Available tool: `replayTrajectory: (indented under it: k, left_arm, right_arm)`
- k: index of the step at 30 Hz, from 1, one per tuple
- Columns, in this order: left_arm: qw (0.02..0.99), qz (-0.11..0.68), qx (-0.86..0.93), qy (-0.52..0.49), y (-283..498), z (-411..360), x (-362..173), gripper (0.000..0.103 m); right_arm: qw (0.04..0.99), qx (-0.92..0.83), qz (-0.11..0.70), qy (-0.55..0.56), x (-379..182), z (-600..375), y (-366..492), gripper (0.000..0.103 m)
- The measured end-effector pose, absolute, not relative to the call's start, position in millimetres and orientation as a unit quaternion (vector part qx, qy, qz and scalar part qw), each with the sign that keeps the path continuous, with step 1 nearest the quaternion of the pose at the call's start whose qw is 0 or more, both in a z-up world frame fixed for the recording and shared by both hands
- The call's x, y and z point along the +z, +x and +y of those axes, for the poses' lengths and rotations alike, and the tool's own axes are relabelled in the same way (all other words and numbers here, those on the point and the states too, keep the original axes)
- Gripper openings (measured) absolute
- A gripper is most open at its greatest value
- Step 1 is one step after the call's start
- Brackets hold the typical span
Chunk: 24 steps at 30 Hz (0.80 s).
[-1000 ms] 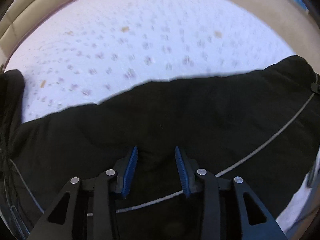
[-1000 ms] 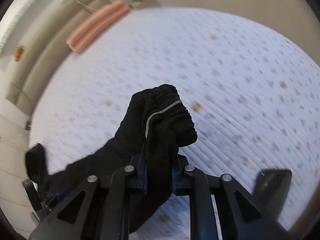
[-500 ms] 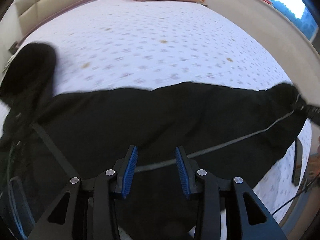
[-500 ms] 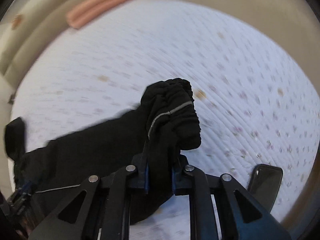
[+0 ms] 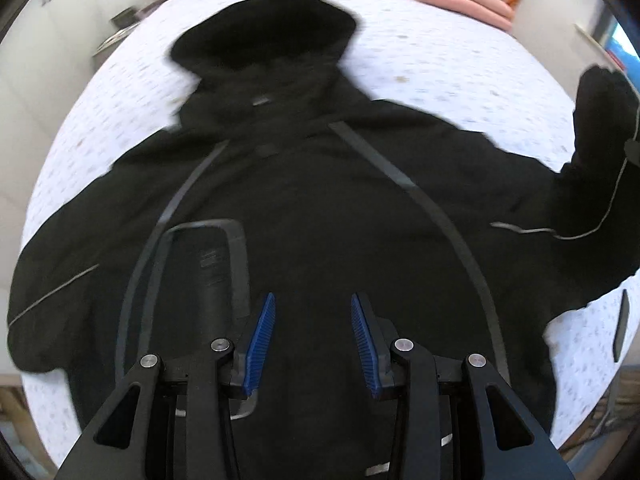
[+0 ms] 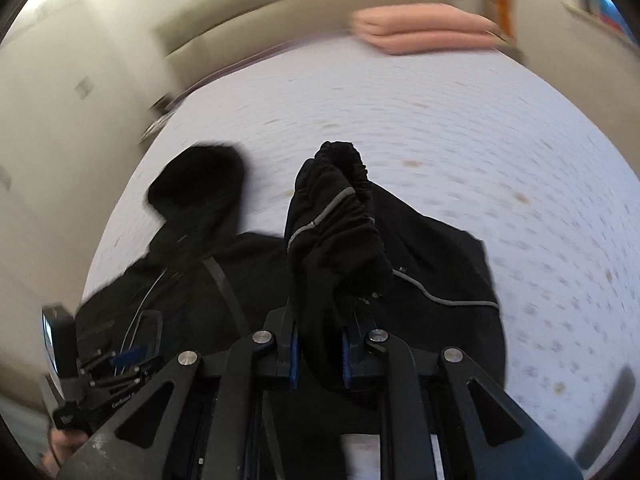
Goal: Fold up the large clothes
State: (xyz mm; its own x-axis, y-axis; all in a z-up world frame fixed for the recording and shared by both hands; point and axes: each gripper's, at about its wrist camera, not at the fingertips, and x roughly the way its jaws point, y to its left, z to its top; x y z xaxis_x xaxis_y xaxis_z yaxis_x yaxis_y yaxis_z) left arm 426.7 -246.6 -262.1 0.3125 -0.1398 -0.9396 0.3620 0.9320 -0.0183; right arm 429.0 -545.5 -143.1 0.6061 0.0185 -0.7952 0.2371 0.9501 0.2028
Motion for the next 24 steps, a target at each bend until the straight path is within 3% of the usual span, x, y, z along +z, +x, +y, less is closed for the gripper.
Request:
replayTrajectory:
  k: [6,12,17,21,24]
  left_arm:
    - [0.811,0.569,-0.114,0.073,433.8,-176.6,-264.0,0.041]
    - [0.809,0.579,-0.087,0.045,438.8,-130.9,-272.6,0.041]
    - [0.804,0.588,-0.08,0.041,436.3,-107.8,-283.2,0.041]
    - [0.798,0.596,-0.081,0.036,435.7,-103.1,-290.2,0.041]
    - [0.798,0.595,-0.09,0.033,440.5,-108.0,-289.8,0.041]
  right_arm:
    - [0.877,0.003,0.471,0.096,-174.5,-429.1,470.7,0.018]
    - [0.842,0.027,0.537,0.033,-249.9,-339.7,504.3,0.018]
    - [0.798,0.009,0.603,0.009,-316.8,-325.4,510.8,0.027]
    - [0.795,0.016,0.607,-0.006,-319.3,-317.8,511.1,0.04]
    - [0.794,0.063,0.603,0.035,-288.9,-320.6,501.8,0.042]
